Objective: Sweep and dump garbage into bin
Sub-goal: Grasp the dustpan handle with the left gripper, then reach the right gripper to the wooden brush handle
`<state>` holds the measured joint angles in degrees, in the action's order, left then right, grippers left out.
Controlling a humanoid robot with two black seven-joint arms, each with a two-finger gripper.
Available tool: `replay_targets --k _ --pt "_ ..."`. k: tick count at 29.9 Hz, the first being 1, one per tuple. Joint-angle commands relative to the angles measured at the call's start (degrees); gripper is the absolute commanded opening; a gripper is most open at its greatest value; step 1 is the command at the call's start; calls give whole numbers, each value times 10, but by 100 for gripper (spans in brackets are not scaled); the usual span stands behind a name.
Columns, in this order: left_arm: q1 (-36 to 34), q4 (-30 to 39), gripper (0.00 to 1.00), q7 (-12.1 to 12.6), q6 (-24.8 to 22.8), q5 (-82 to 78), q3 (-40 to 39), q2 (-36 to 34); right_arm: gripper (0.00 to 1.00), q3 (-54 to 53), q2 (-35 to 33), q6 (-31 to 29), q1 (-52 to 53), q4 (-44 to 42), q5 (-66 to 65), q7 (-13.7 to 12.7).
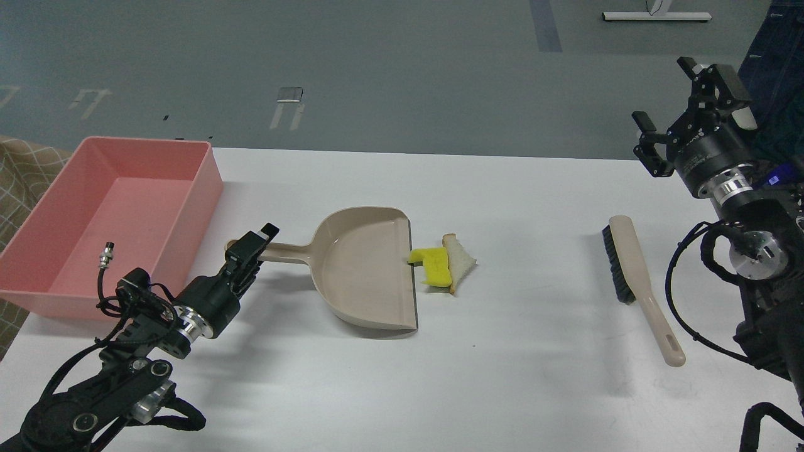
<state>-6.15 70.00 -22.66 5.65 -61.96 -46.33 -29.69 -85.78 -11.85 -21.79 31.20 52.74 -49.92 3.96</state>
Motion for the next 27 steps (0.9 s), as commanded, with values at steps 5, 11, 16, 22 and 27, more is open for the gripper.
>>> replay_targets --k 5,11,16,22,27 --pt "-2 1 0 6 -1 -1 0 -1 100 1 -2 -1 -1 1 0 -1" --pt "-6 2 0 4 -1 -4 0 -5 100 3 -10 -6 0 4 -1 -5" --pt "-17 2 0 -2 -1 -28 5 -6 100 72 -84 -15 -5 28 -2 -18" --pt "-20 2 0 -5 -1 -49 5 -6 100 205 -226 -15 -17 121 -5 -26" --pt "-20 2 0 -5 -1 -49 5 -7 100 300 -344 -14 -17 187 -6 -31"
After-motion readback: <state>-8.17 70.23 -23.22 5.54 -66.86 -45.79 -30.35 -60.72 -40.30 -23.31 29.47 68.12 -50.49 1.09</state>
